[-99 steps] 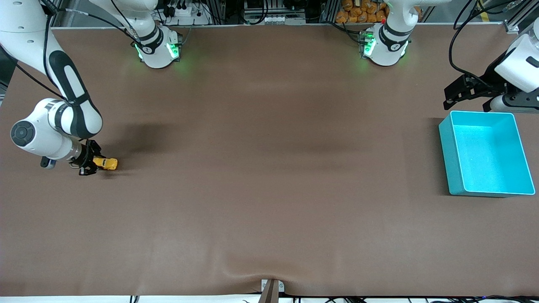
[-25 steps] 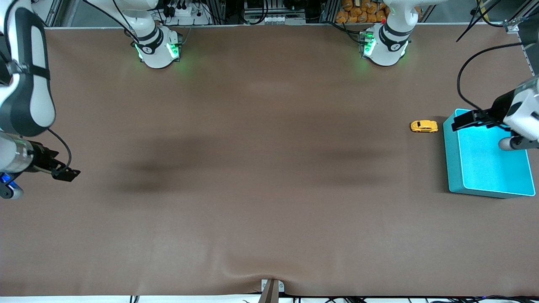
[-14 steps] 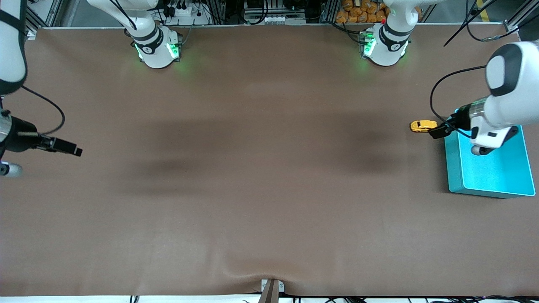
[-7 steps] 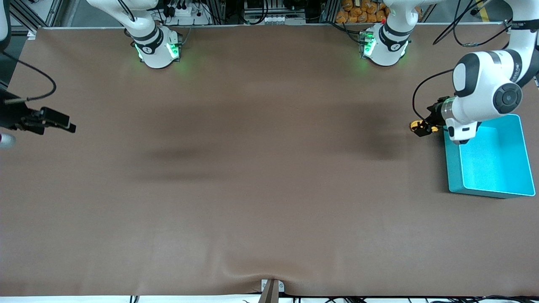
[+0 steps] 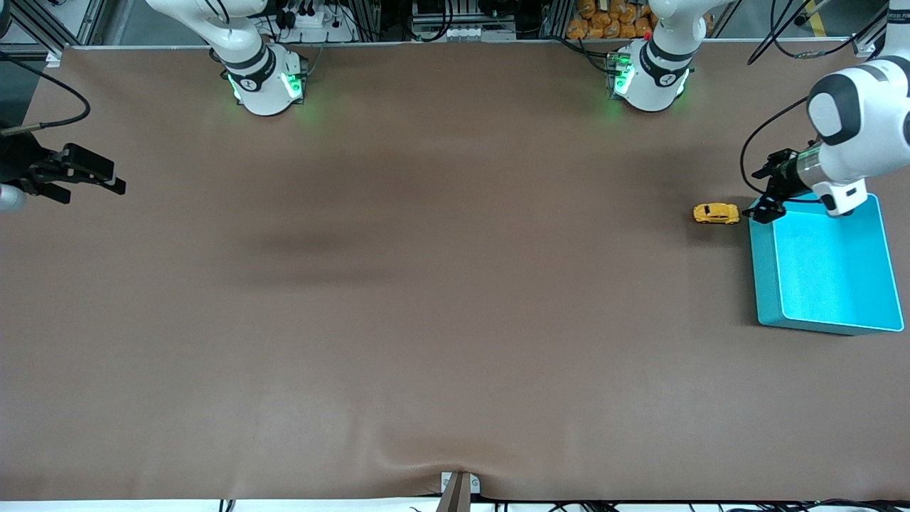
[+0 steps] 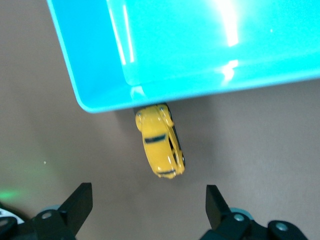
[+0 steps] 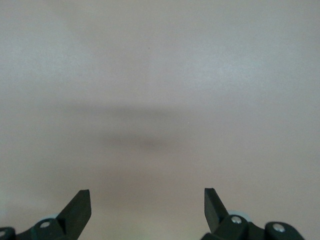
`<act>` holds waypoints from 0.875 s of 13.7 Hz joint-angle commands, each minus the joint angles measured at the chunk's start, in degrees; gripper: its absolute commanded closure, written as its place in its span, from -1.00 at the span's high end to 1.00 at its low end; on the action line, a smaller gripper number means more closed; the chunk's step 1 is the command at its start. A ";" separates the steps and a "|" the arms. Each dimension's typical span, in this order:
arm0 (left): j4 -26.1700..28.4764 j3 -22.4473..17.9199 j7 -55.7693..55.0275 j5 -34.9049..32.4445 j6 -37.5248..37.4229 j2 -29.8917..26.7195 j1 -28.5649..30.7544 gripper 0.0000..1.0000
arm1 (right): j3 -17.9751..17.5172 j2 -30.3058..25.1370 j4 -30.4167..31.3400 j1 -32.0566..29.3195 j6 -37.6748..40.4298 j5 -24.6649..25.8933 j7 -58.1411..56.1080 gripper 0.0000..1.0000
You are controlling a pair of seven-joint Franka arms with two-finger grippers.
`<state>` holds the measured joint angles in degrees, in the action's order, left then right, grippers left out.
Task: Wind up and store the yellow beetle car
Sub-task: 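Lower the left gripper and close it on the yellow car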
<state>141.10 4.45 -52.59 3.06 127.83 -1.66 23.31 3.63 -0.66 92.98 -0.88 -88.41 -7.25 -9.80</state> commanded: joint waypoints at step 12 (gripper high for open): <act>4.00 0.91 -1.11 1.33 19.55 13.52 0.24 1.00 | -3.37 0.40 -3.77 -1.23 0.51 7.95 6.99 1.00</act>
<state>143.81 4.98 -53.07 3.54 144.82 11.53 23.53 1.33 -0.67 90.53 -1.54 -88.96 -0.88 -4.81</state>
